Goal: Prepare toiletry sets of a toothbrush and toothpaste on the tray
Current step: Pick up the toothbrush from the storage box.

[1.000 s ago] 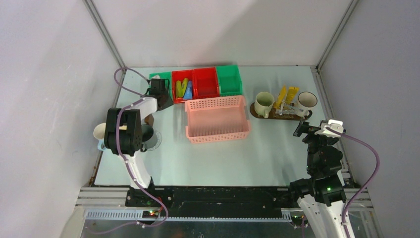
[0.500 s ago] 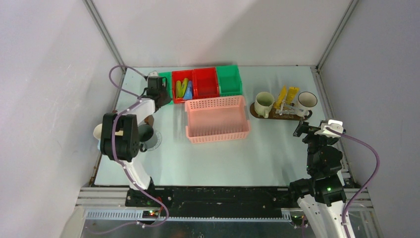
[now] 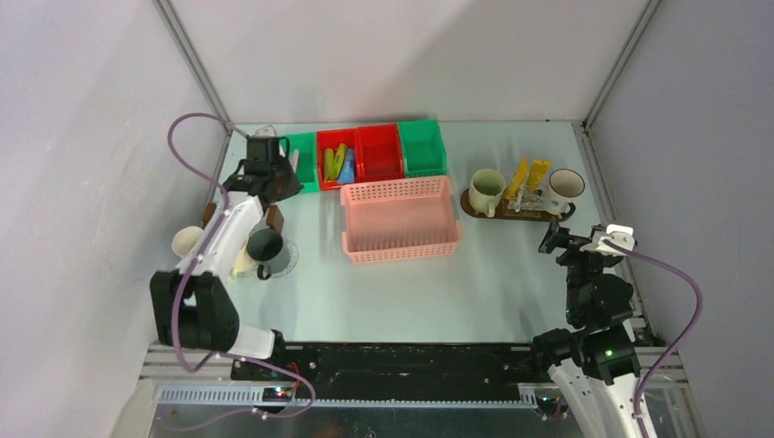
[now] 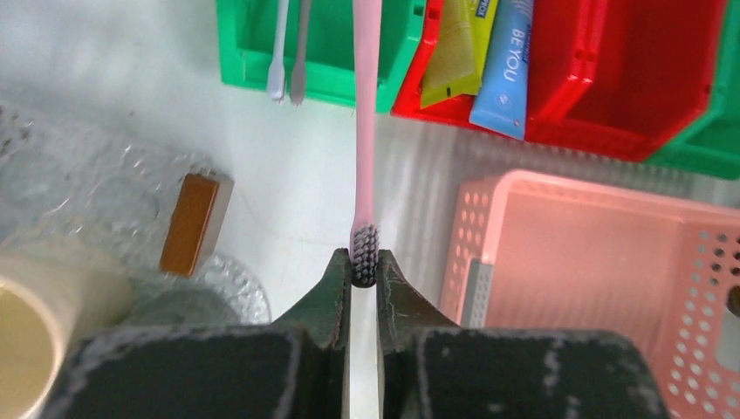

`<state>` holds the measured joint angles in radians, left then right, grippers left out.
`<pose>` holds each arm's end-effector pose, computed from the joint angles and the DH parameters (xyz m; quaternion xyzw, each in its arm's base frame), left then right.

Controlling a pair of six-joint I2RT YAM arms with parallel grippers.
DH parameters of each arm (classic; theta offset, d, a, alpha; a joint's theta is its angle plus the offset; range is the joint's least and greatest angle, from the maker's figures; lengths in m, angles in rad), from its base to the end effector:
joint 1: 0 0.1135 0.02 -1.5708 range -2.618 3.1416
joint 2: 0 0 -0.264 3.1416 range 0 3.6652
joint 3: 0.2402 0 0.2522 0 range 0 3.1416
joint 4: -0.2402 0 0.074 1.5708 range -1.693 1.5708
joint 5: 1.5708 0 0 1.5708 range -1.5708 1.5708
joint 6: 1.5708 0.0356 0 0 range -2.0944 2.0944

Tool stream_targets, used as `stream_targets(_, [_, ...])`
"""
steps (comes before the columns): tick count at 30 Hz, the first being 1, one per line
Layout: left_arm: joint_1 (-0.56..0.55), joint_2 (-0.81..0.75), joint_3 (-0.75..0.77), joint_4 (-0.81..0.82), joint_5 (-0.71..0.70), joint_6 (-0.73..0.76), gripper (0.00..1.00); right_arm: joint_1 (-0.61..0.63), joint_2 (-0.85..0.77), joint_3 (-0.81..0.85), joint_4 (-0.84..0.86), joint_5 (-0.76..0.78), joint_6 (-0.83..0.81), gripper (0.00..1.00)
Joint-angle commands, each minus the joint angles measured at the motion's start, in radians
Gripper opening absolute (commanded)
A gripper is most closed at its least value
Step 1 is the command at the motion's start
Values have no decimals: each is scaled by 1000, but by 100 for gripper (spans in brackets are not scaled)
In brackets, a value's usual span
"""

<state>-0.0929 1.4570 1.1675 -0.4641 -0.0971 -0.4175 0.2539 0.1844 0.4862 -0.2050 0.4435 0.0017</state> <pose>0.3207 -0.0264 0.2885 -0.1671 0.9014 -0.0571 0.3952 0.0834 0.0059 0.3023 0.0791 0.6709 -0.0545 0.7353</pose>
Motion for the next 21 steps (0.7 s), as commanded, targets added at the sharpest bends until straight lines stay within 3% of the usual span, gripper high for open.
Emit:
stream_targets(1, [22,-161,62,-254,21,-28,0,23,-14,-3,35,-10,23,92])
stream_targets(12, [60,-543,83,-645,-29,-248,0,125,-47,-3,35,8,23,92])
stream_targets(21, [62,-691,94,-943,-24,-444,0,208,-85,-20,55,33,2,92])
